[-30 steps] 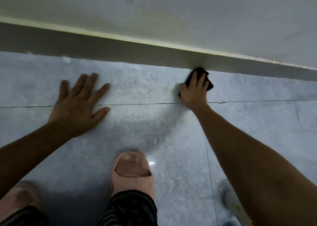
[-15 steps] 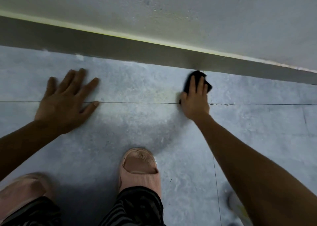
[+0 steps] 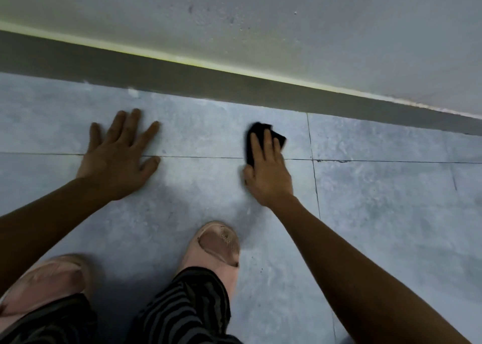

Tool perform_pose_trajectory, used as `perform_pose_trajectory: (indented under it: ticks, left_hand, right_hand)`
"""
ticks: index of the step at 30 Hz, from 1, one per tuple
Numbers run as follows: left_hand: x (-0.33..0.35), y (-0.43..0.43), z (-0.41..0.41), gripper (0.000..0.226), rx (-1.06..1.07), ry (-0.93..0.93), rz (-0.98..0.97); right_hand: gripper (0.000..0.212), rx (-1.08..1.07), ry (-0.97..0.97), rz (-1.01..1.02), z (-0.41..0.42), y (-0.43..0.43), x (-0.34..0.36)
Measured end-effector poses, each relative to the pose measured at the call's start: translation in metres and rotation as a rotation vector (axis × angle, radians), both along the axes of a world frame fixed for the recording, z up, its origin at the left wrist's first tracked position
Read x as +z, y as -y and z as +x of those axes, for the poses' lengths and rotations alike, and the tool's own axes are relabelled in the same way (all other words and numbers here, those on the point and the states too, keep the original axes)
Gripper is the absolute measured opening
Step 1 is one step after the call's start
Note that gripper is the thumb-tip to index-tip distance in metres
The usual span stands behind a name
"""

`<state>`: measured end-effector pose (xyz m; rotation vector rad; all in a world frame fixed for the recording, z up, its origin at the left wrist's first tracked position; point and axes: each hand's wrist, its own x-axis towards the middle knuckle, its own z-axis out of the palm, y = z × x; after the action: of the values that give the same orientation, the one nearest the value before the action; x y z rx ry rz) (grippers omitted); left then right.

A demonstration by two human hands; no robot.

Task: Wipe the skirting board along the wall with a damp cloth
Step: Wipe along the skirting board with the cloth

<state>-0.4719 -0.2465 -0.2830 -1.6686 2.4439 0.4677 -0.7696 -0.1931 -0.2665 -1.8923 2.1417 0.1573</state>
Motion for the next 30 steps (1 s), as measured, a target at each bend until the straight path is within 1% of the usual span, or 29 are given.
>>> perform_pose_trajectory:
  ticks: [2,4,6,8,10,13,15,16,18,19,23,25,27,30]
  left_hand:
    - [-0.003,0.001,0.002,0.071,-0.004,0.001,-0.005]
    - [-0.001,0.004,0.006,0.073,-0.044,0.011,0.007]
    - [0.001,0.006,0.008,0.074,-0.055,0.010,0.012]
    - [0.001,0.004,0.009,0.072,-0.033,-0.010,0.003]
    - [0.000,-0.004,0.011,0.066,-0.002,-0.040,-0.031]
    - [-0.003,-0.010,0.029,0.066,0.151,-0.113,-0.043]
    - [-0.004,-0.011,0.045,0.066,0.217,-0.115,-0.038]
    - [-0.003,-0.012,0.052,0.067,0.213,-0.099,-0.043]
    - [-0.002,-0.013,0.059,0.067,0.173,-0.077,-0.039]
    - [0.000,-0.012,0.061,0.067,0.160,-0.073,-0.029]
    - [0.001,-0.011,0.059,0.065,0.147,-0.040,0.010]
    - [0.001,-0.010,0.058,0.066,0.140,-0.031,0.009]
    - [0.000,-0.010,0.059,0.066,0.138,-0.024,0.003]
    - [-0.003,-0.012,0.058,0.066,0.140,-0.027,-0.015]
  right_hand:
    - [0.066,-0.217,-0.024,0.003,-0.027,-0.009,0.000]
    - [0.065,-0.411,-0.058,0.037,-0.035,-0.008,0.000]
    - [0.065,-0.519,-0.102,0.052,-0.021,0.002,0.001]
    - [0.067,-0.462,-0.126,0.033,0.016,0.018,-0.002]
    - [0.068,-0.281,-0.102,-0.001,0.063,0.027,-0.007]
    - [0.069,0.024,-0.013,-0.047,0.125,0.034,-0.009]
    - [0.068,0.141,0.042,-0.063,0.136,0.038,-0.008]
    - [0.068,0.172,0.043,-0.065,0.133,0.039,-0.008]
    - [0.068,0.168,0.013,-0.064,0.114,0.041,-0.008]
    - [0.068,0.123,-0.004,-0.066,0.100,0.043,-0.008]
    - [0.065,-0.205,-0.042,-0.009,0.046,0.056,-0.003]
    - [0.064,-0.292,-0.054,0.023,0.040,0.060,-0.002]
    - [0.063,-0.280,-0.073,0.023,0.059,0.062,-0.002]
    - [0.064,-0.079,-0.070,-0.013,0.113,0.064,-0.006]
